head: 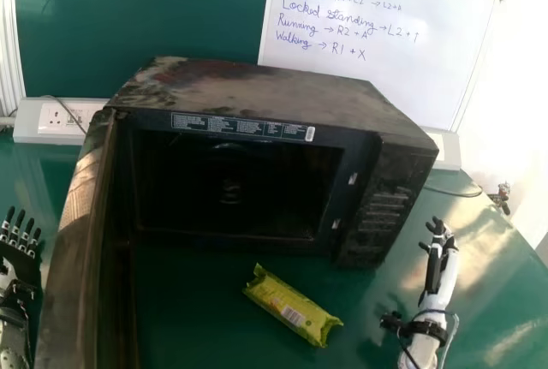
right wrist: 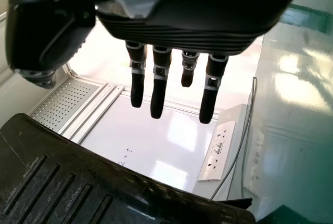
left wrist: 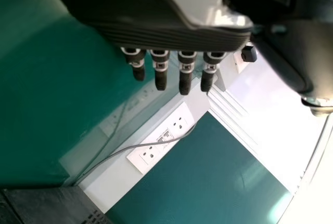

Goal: Put biscuit inside oven

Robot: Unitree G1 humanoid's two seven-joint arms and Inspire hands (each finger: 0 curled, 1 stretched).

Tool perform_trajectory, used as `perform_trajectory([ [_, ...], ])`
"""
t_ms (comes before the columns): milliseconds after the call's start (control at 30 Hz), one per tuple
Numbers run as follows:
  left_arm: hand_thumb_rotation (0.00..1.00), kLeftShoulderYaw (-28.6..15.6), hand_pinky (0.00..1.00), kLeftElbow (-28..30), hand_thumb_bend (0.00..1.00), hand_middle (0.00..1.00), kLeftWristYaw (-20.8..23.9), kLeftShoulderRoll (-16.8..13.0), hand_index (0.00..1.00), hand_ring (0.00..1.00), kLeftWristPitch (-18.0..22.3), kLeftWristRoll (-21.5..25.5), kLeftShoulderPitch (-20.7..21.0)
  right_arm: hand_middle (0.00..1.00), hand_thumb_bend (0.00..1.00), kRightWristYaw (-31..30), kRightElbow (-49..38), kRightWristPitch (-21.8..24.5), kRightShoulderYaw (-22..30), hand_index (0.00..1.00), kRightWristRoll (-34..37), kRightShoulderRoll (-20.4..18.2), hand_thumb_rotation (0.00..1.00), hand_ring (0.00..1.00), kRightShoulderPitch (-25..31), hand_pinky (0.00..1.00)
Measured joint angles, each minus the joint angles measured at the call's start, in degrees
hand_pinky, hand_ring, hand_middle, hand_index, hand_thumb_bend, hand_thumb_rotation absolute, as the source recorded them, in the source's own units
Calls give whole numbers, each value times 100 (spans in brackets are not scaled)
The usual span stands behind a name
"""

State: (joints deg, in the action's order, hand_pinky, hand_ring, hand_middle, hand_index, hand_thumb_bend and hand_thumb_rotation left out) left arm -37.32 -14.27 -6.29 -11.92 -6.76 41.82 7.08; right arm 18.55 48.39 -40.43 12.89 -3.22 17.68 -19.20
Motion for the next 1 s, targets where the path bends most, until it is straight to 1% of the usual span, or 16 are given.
perform_trajectory([
  [67,0,2,75,20,50,45,0,8,55,77,-5,1,-9,76,71,-94,65,-227,-61,84,-46,60,100,73,-11,66],
  [167,0,2,74,38,50,45,2,17,55,77,-21,2,-11,77,81,-136,226,-702,-245,86,-312,165,100,73,-42,63],
  [200,0,5,75,38,50,45,-4,21,55,77,-29,5,-8,77,84,-68,297,-781,-272,86,-367,196,100,72,-56,62],
  [233,0,7,75,38,50,45,-19,25,55,77,-37,8,-7,77,87,3,352,-835,-299,87,-417,230,100,73,-69,62],
  [333,0,11,73,37,50,45,-65,36,55,76,-56,14,-1,78,89,219,499,-969,-405,87,-593,372,100,74,-88,64],
  [433,0,9,73,40,50,45,-56,39,55,76,-61,14,-1,79,95,348,557,-1147,-519,87,-786,548,100,75,-68,65],
  [567,0,6,72,66,50,45,11,40,55,77,-78,23,-7,81,97,557,494,-1339,-664,89,-1077,735,100,76,8,66],
  [667,0,6,73,65,50,45,32,39,55,78,-78,26,-14,84,99,546,401,-1508,-796,90,-1199,842,97,78,66,68],
  [767,0,4,73,53,50,45,29,37,55,77,-76,30,-14,86,100,533,243,-1550,-927,92,-1438,1004,95,80,210,70],
  [833,0,0,73,41,50,45,38,37,55,77,-76,30,-15,89,100,515,-9,-1454,-1026,94,-1661,1126,94,83,337,73],
  [900,0,0,73,38,50,45,62,37,55,77,-88,30,-16,92,100,413,-393,-1234,-1078,96,-1753,1217,91,86,515,76],
  [1000,0,-2,73,38,50,45,87,36,55,77,-84,30,-22,94,100,69,-1102,-743,-1146,99,-1851,1356,88,90,878,82],
])
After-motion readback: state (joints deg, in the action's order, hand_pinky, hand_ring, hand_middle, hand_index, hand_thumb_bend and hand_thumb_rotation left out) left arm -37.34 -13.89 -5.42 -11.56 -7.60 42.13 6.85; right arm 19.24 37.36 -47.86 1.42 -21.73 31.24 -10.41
